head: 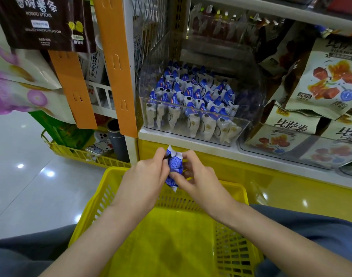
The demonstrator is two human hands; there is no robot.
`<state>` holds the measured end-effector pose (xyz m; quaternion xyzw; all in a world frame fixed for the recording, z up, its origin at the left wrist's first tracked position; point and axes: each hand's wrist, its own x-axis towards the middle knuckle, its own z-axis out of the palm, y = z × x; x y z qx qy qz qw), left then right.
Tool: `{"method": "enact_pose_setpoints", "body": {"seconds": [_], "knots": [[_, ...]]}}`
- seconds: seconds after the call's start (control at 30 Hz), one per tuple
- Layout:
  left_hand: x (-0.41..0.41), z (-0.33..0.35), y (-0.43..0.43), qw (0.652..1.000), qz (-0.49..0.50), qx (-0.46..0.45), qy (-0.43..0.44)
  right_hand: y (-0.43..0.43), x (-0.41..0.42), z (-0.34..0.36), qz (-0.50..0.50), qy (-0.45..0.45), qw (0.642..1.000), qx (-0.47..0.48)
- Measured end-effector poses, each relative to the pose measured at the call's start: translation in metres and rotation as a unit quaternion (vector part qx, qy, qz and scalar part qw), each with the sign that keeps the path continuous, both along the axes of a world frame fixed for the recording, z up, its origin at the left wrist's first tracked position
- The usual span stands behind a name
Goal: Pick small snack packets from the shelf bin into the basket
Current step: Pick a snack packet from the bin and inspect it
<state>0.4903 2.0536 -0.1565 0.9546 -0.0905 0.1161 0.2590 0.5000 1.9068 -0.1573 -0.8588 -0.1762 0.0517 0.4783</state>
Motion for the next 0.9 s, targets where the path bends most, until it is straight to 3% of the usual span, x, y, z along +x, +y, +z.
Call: {"method": "enact_pose_setpoints", "body": {"seconds": [0.23, 0.3, 0.4, 0.53, 0.7, 0.83, 0.9], "knots": [[0.004, 0.002, -0.004, 0.962, -0.004, -0.259, 0.091, 0.000, 0.014, 0.003, -0.022, 0.153, 0.975, 0.157], [0.005, 0.004, -0.006, 0.949, 0.003, -0.296, 0.107, -0.001, 0.016, 0.005, -0.045, 0.140, 0.978, 0.145], [0.005, 0.006, -0.011, 0.905, 0.004, -0.400, 0.145, -0.003, 0.014, 0.002, -0.056, 0.034, 0.995, 0.077], [0.004, 0.007, -0.011, 0.911, 0.019, -0.391, 0.131, -0.005, 0.011, -0.004, -0.024, -0.070, 0.997, -0.030], [0.006, 0.008, -0.006, 0.933, -0.013, -0.343, 0.106, -0.002, 0.014, 0.004, -0.046, 0.039, 0.996, 0.068], [0.005, 0.007, -0.008, 0.938, -0.018, -0.325, 0.122, -0.006, 0.017, 0.011, -0.063, -0.004, 0.996, 0.057], [0.007, 0.008, -0.007, 0.925, -0.013, -0.352, 0.145, -0.008, 0.015, 0.013, -0.048, -0.087, 0.995, 0.013]]}}
